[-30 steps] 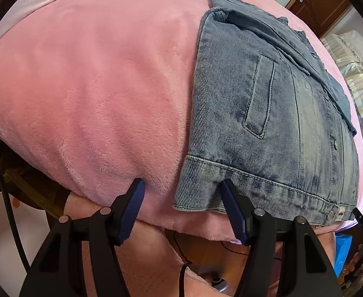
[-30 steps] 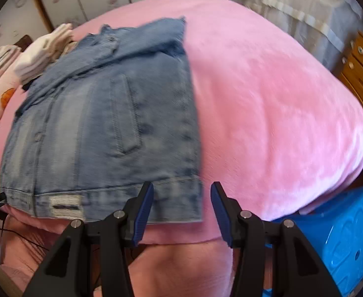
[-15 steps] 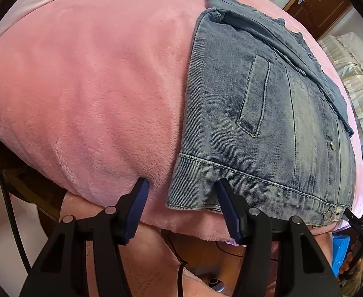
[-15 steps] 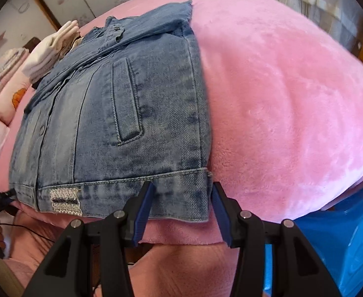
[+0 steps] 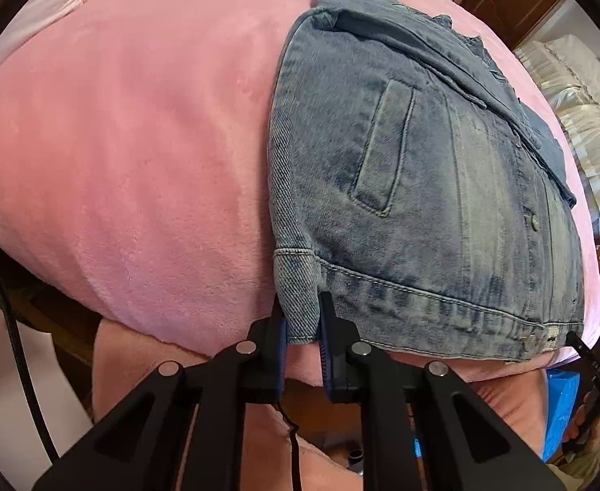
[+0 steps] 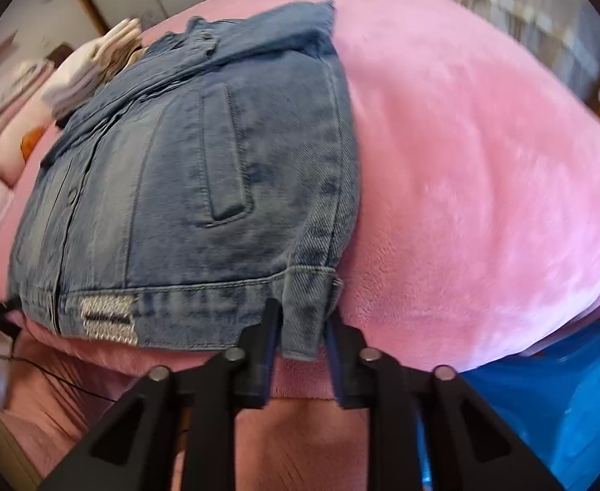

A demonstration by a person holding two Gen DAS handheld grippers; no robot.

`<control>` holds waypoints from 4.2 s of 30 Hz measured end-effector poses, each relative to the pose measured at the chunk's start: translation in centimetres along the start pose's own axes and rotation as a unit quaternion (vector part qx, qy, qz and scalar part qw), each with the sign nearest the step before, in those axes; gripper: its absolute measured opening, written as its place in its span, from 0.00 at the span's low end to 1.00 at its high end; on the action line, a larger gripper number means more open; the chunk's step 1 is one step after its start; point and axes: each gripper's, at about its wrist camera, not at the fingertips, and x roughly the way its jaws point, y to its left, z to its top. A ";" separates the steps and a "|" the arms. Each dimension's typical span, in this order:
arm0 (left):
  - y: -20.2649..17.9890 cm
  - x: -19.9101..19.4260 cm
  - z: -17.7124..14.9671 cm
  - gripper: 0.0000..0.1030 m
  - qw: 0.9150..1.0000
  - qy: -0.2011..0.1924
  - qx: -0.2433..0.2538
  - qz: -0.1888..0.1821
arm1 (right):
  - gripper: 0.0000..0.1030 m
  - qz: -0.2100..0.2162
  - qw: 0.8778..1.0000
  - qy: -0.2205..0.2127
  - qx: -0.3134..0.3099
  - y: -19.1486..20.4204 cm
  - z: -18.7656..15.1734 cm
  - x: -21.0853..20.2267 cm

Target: Fold large clothes

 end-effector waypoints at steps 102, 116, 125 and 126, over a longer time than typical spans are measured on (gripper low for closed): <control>-14.7 -2.0 31.3 0.15 0.929 -0.286 0.150 0.178 | 0.00 -0.077 0.960 -0.262 0.054 -0.7 32.6 -1.7; -13.3 6.7 35.1 0.14 0.949 -0.214 0.135 0.190 | 0.37 0.043 0.995 -0.073 0.048 0.4 37.0 11.9; -13.5 5.9 34.8 0.14 0.952 -0.208 0.131 0.185 | 0.28 -0.013 1.000 -0.021 -0.013 3.0 38.9 16.9; -13.5 5.8 34.8 0.14 0.952 -0.208 0.130 0.183 | 0.07 -0.014 0.999 -0.025 -0.019 3.1 38.7 16.6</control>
